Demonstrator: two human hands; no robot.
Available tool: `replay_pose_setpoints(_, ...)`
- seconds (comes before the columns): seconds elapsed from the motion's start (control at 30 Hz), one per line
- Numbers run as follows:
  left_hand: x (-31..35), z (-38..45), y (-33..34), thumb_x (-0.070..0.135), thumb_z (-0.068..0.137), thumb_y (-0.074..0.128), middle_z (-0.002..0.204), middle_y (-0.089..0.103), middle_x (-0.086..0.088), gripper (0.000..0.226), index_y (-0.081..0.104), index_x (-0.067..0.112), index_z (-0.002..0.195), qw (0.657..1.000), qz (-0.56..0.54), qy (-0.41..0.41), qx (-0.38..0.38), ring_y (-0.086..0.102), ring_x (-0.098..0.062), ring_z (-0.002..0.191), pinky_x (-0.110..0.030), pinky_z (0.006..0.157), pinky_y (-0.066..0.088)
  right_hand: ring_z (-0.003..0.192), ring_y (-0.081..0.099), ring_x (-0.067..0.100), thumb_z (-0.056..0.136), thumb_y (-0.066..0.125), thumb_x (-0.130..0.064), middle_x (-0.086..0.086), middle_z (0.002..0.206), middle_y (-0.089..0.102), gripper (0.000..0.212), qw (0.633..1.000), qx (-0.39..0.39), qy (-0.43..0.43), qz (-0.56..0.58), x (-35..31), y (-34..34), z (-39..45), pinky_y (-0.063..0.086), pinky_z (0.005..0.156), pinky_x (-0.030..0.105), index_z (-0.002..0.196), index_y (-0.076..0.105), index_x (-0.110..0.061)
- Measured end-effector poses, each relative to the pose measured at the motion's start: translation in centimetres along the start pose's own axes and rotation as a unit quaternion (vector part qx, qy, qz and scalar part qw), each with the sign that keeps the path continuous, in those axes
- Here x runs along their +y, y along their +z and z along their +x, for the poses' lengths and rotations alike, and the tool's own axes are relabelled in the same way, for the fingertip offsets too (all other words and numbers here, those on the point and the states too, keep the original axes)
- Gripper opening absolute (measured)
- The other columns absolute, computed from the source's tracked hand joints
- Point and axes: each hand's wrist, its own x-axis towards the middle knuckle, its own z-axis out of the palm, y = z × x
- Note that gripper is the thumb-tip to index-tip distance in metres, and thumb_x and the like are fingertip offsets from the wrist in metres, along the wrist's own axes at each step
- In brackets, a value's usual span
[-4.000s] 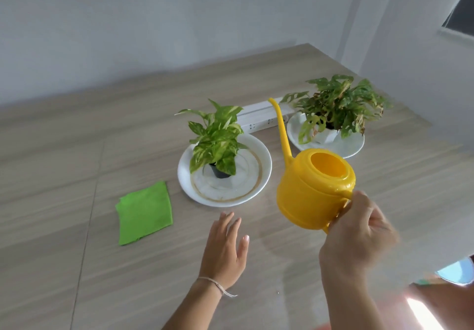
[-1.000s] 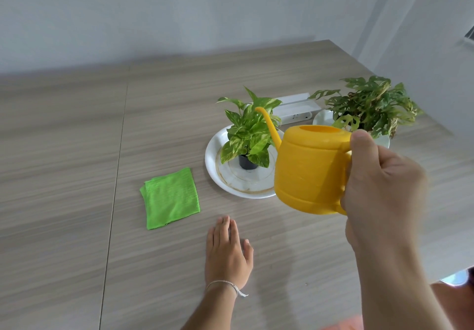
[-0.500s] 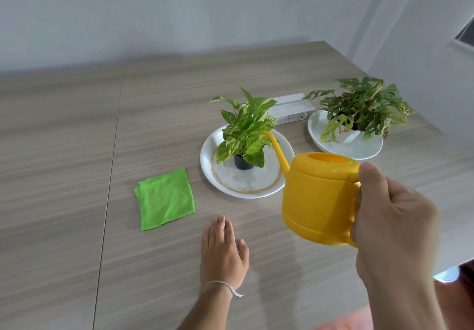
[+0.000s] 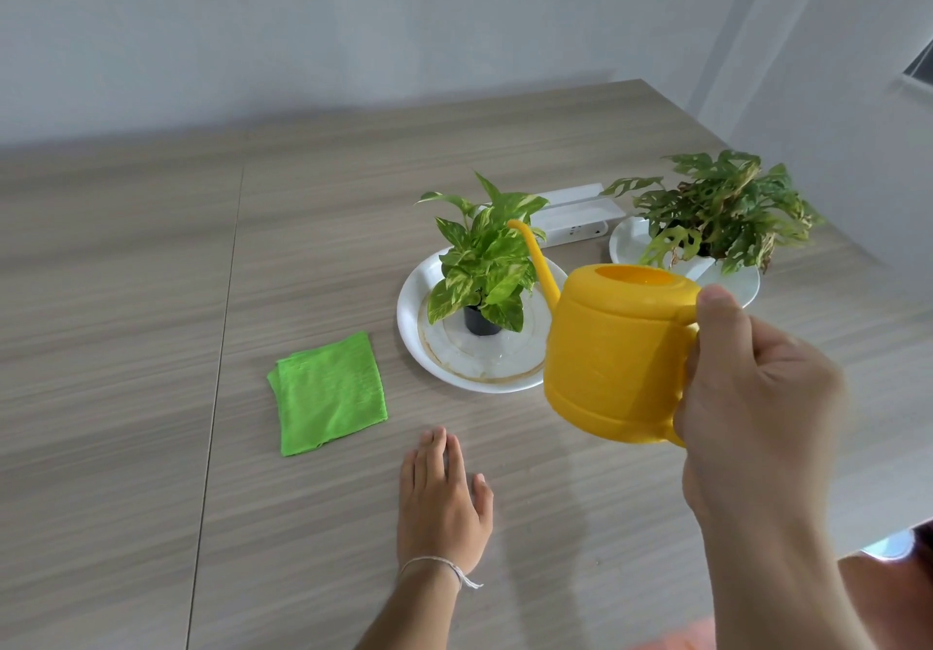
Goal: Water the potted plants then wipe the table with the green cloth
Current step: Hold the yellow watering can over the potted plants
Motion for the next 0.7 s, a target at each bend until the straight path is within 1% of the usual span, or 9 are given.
replay_pose_setpoints(0.2, -0.1, 0.1, 0.0, 0.037, 0.089, 0.047, 0.142, 0.055, -0.018, 0.061, 0.059, -0.002, 0.134, 1.000, -0.002, -0.001, -0.005, 0.050, -0.036, 0.134, -0.047, 0.112, 0.035, 0.051, 0.023, 0.017, 0.092, 0.053, -0.049, -0.009, 0.049, 0.021, 0.056, 1.000, -0.020, 0.015, -0.013, 1.4, -0.1, -0.9, 0.023, 0.053, 0.037, 0.048, 0.034, -0.019)
replay_pose_setpoints(0.3, 0.0, 0.2, 0.0, 0.037, 0.089, 0.048, 0.141, 0.055, -0.018, 0.060, 0.060, -0.002, 0.133, 1.000, -0.002, -0.002, -0.004, 0.050, -0.036, 0.133, -0.046, 0.113, 0.033, 0.048, 0.022, 0.012, 0.096, 0.054, -0.043, -0.009, 0.048, 0.020, 0.057, 1.000, -0.020, 0.007, -0.020, 2.1, 0.0, -1.2, 0.021, 0.053, 0.031, 0.050, 0.031, -0.020)
replay_pose_setpoints(0.4, -0.1, 0.2, 0.1, 0.037, 0.089, 0.047, 0.141, 0.055, -0.019, 0.060, 0.060, -0.002, 0.133, 1.000, -0.003, -0.005, 0.000, 0.050, -0.037, 0.133, -0.047, 0.113, 0.033, 0.046, 0.022, 0.010, 0.101, 0.055, -0.035, -0.009, 0.046, 0.021, 0.058, 1.000, -0.015, 0.005, -0.015, 2.5, 0.2, -1.4, 0.019, 0.046, 0.027, 0.051, 0.030, -0.019)
replay_pose_setpoints(0.43, -0.2, 0.2, 0.1, 0.037, 0.089, 0.046, 0.141, 0.055, -0.019, 0.060, 0.060, -0.002, 0.133, 1.000, -0.004, -0.004, 0.001, 0.050, -0.037, 0.133, -0.047, 0.113, 0.033, 0.045, 0.022, 0.010, 0.102, 0.055, -0.034, -0.009, 0.045, 0.021, 0.059, 1.000, -0.015, 0.008, -0.011, 2.6, 0.3, -1.5, 0.019, 0.045, 0.027, 0.050, 0.030, -0.019)
replay_pose_setpoints(0.5, -0.2, 0.1, 0.2, 0.037, 0.089, 0.046, 0.141, 0.055, -0.019, 0.060, 0.061, -0.002, 0.132, 1.000, -0.006, -0.004, 0.001, 0.050, -0.037, 0.133, -0.049, 0.112, 0.037, 0.047, 0.021, 0.011, 0.100, 0.055, -0.035, -0.008, 0.048, 0.021, 0.059, 1.000, -0.010, 0.026, 0.011, 2.9, 0.5, -1.6, 0.019, 0.050, 0.030, 0.050, 0.027, -0.019)
replay_pose_setpoints(0.6, -0.2, 0.2, 0.3, 0.037, 0.089, 0.046, 0.141, 0.055, -0.019, 0.060, 0.060, -0.003, 0.132, 1.000, -0.009, -0.006, 0.000, 0.051, -0.038, 0.131, -0.052, 0.110, 0.041, 0.050, 0.020, 0.016, 0.091, 0.053, -0.039, -0.003, 0.050, 0.020, 0.055, 0.994, 0.007, 0.078, 0.076, 3.5, 0.8, -1.9, 0.019, 0.053, 0.041, 0.048, 0.024, -0.022)
replay_pose_setpoints(0.7, -0.1, 0.2, 0.2, 0.038, 0.090, 0.045, 0.141, 0.055, -0.020, 0.061, 0.060, -0.003, 0.133, 1.000, -0.010, -0.008, 0.002, 0.051, -0.038, 0.132, -0.052, 0.110, 0.043, 0.057, 0.016, 0.023, 0.085, 0.055, -0.037, 0.006, 0.057, 0.017, 0.051, 0.988, 0.035, 0.107, 0.109, 4.7, 0.8, -2.0, 0.017, 0.054, 0.045, 0.055, 0.019, -0.018)
